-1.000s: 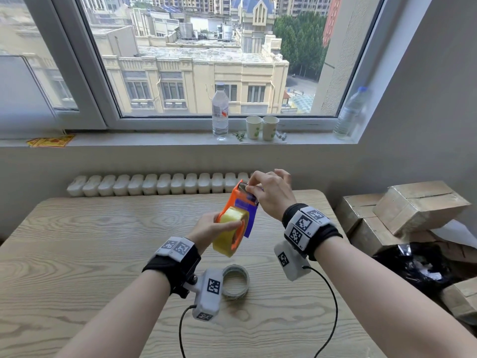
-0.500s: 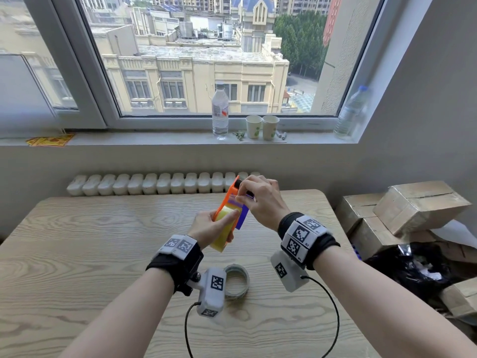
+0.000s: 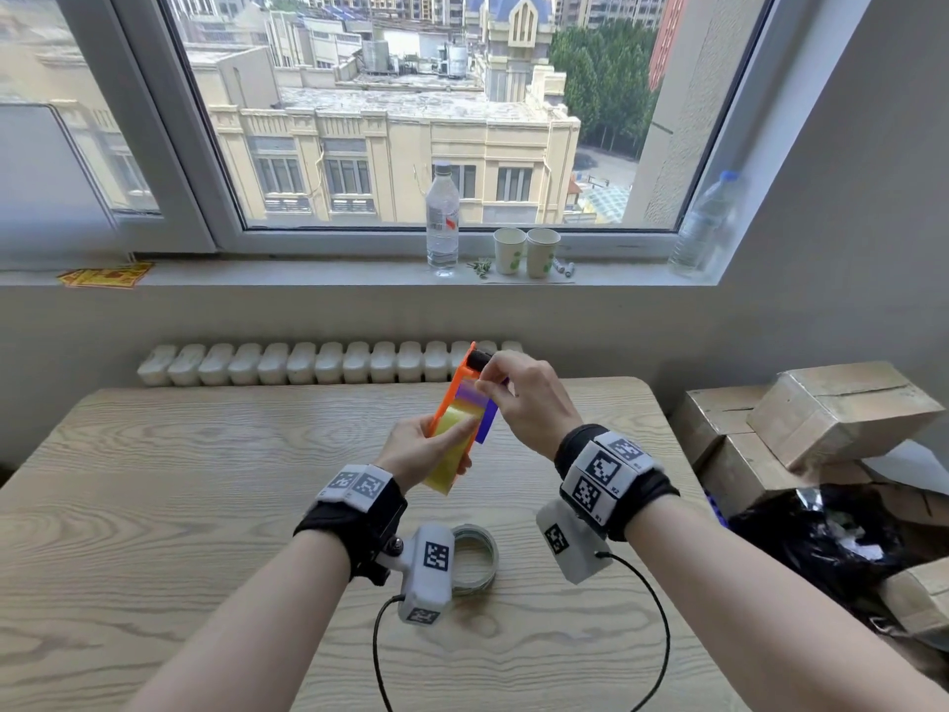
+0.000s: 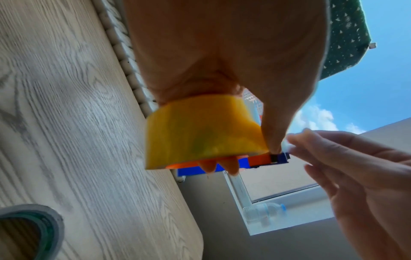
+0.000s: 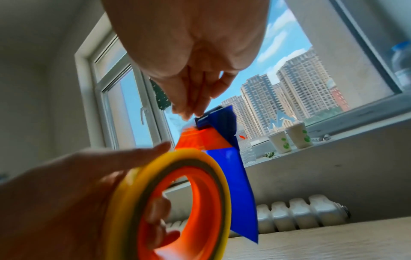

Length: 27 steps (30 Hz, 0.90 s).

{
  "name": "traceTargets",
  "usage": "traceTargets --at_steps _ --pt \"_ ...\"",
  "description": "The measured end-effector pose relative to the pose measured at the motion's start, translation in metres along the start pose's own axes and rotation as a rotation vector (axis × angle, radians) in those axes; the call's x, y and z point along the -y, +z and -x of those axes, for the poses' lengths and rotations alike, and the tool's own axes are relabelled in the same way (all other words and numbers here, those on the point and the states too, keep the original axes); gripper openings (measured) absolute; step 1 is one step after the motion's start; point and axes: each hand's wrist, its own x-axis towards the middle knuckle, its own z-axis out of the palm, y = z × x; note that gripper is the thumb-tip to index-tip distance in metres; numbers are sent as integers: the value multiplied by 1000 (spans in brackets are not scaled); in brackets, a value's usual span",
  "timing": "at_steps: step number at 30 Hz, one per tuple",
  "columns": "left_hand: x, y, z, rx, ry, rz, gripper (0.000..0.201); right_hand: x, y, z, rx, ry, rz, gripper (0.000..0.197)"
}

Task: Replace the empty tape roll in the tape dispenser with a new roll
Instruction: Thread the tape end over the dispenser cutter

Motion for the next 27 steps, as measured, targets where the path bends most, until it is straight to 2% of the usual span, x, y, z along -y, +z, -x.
traceTargets --at_steps 3,6,10,15,18,22,27 --pt "7 -2 -1 45 -1 8 23 -1 -5 -5 -31 69 -15 8" --pt "8 -1 -1 79 -2 -15 25 -1 -6 -9 -52 79 -4 9" --pt "7 1 1 2 -4 -47 25 0 -9 -11 -87 102 -7 11" --pt "3 2 7 -47 -1 -33 27 -1 -18 -15 -57 163 33 14" --pt "2 4 10 -42 4 -3 21 -6 -23 -18 -66 253 16 16" --pt "2 3 10 25 -4 -16 14 -8 -24 -21 -57 296 9 17" --pt "-4 6 8 -43 2 -61 21 -9 -24 -21 -81 300 28 18"
